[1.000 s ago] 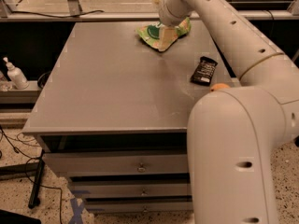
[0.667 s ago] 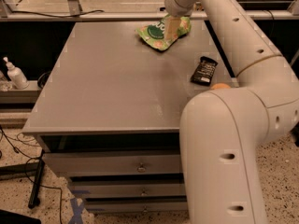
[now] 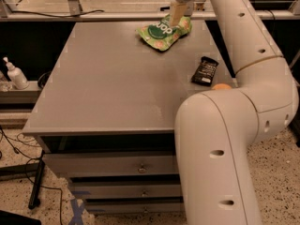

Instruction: Pick green rice chip bag

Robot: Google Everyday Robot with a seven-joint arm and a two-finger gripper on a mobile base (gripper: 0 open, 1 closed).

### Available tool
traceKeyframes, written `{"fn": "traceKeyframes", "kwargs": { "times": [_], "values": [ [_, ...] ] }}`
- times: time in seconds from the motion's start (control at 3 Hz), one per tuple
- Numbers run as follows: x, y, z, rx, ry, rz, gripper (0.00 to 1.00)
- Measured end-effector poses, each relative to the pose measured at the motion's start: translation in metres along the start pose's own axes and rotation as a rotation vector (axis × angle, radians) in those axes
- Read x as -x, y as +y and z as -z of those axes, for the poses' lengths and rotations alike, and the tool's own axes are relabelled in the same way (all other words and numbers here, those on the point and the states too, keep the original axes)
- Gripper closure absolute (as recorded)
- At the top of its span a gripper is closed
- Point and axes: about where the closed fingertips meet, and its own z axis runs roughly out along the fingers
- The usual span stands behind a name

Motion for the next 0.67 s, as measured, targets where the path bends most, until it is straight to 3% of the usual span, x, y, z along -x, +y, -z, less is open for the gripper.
{"fn": "traceKeyframes", "kwargs": {
  "times": [0.67],
  "values": [
    [-0.0179,0.0085,-0.0126,-0.01,0.045,0.11,0.0]
  ]
}}
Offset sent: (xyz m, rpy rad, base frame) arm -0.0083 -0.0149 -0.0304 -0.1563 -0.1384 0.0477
